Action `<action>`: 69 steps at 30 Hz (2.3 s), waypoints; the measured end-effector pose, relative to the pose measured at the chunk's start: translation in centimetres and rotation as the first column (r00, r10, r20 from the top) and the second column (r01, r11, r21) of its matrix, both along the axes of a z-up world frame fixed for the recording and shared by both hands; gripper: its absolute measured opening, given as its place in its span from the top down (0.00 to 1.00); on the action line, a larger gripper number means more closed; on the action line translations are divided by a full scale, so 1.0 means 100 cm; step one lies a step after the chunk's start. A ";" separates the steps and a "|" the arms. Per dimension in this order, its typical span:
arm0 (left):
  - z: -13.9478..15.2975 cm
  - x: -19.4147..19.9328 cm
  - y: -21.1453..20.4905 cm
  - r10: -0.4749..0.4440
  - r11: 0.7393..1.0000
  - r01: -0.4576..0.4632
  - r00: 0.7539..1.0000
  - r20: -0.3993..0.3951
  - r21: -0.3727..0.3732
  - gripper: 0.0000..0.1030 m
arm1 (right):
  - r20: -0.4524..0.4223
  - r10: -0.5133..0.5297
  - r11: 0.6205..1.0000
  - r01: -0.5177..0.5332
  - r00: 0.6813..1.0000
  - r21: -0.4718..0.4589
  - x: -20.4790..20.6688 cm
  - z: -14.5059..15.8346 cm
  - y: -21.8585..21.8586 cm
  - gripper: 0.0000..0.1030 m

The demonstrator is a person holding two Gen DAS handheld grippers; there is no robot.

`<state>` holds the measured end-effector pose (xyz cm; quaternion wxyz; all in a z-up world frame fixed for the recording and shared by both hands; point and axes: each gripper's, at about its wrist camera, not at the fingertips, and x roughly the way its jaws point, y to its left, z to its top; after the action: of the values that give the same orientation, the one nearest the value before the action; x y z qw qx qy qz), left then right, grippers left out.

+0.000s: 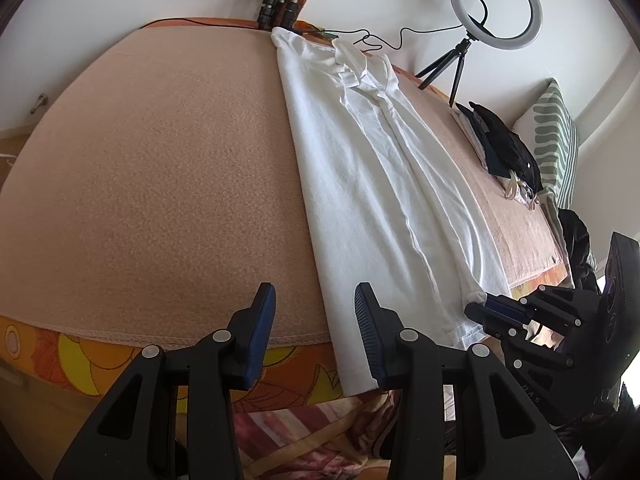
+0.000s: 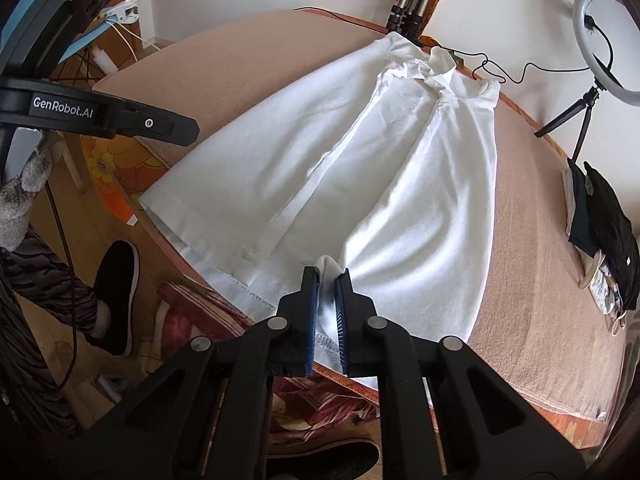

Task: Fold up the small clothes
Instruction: 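Move both grippers to the shirt hem and close them on it, then lift the hem with both grippers and fold it up toward the collar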

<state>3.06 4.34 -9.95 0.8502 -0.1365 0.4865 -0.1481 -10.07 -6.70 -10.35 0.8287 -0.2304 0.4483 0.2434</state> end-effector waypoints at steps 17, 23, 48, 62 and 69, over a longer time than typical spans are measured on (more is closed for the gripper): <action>-0.002 -0.011 0.003 -0.024 0.997 0.021 0.999 -0.032 -0.067 0.62 | -0.128 -0.036 0.979 0.061 0.991 0.193 -0.009 0.025 -0.061 0.67; -0.008 -0.016 -0.007 -0.053 0.996 0.047 0.997 -0.063 -0.081 0.62 | -0.285 -0.249 0.893 0.333 0.926 0.304 0.028 0.010 -0.127 0.66; -0.009 -0.025 -0.014 -0.072 0.992 0.067 0.997 -0.040 -0.106 0.96 | -0.350 -0.221 0.875 0.344 0.910 0.340 0.026 -0.006 -0.131 0.95; -0.016 -0.021 -0.015 -0.089 0.985 0.073 0.992 -0.095 -0.154 0.94 | -0.449 -0.193 0.844 0.381 0.873 0.378 0.040 -0.024 -0.142 0.86; -0.006 -0.019 -0.008 -0.078 0.971 0.059 0.994 -0.071 -0.233 0.96 | -0.502 -0.155 0.770 0.422 0.851 0.479 0.043 -0.021 -0.153 0.95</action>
<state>1.15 3.51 -10.54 0.8030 -0.2231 0.5038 -0.2272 -5.72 -22.02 -12.46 0.7651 0.1633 0.5575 0.2776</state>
